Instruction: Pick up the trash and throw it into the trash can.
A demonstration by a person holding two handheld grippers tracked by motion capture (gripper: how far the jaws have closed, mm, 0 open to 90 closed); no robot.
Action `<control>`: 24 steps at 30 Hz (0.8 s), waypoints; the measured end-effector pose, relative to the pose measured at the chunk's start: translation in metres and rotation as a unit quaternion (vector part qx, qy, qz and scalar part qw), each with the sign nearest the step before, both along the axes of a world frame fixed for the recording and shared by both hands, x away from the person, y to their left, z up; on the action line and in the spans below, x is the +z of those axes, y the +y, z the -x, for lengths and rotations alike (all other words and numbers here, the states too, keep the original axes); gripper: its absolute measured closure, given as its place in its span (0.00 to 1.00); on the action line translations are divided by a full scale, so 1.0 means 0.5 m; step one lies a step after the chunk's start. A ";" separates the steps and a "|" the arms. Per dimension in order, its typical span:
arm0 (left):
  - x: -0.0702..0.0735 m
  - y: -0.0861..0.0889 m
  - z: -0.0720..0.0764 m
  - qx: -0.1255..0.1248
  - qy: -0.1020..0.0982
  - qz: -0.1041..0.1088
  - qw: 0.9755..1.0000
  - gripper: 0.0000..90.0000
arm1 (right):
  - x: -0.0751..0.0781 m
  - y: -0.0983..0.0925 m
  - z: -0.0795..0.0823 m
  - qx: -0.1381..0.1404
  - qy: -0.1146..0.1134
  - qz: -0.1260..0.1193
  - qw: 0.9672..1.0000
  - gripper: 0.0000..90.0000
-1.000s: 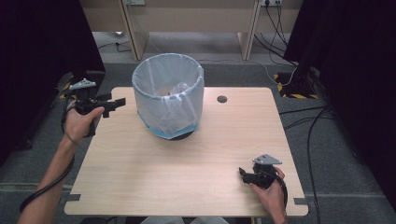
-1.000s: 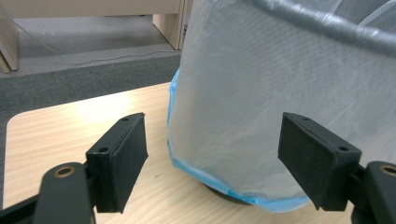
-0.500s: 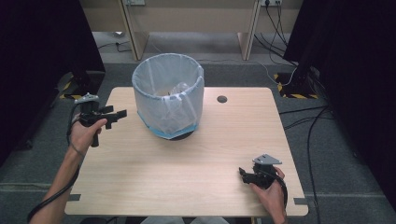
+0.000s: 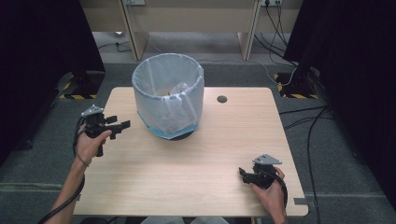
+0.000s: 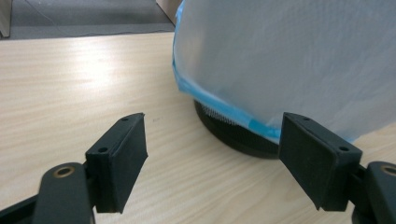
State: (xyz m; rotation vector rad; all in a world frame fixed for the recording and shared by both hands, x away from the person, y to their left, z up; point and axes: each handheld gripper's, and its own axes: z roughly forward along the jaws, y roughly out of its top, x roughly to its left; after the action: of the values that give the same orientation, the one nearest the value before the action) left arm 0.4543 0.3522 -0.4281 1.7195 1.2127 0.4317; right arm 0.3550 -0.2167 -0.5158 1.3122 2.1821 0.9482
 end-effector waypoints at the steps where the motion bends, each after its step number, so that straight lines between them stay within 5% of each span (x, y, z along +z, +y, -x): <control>1: -0.009 0.000 0.005 -0.001 0.000 -0.004 1.000 0.26 | 0.000 0.000 0.000 -0.001 0.001 -0.001 1.000 0.28; 17: -0.099 -0.011 0.043 0.000 0.007 -0.025 1.000 0.25 | 0.000 0.000 0.000 0.000 0.000 0.000 1.000 0.28; 24: -0.133 -0.020 0.056 -0.003 0.013 -0.050 0.999 0.24 | 0.000 0.000 0.000 -0.001 0.001 -0.001 1.000 0.28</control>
State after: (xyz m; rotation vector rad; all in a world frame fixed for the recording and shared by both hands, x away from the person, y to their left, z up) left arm 0.4261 0.3422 -0.4945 1.8183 1.2226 0.4734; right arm 0.3548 -0.2165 -0.5157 1.3171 2.1809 0.9484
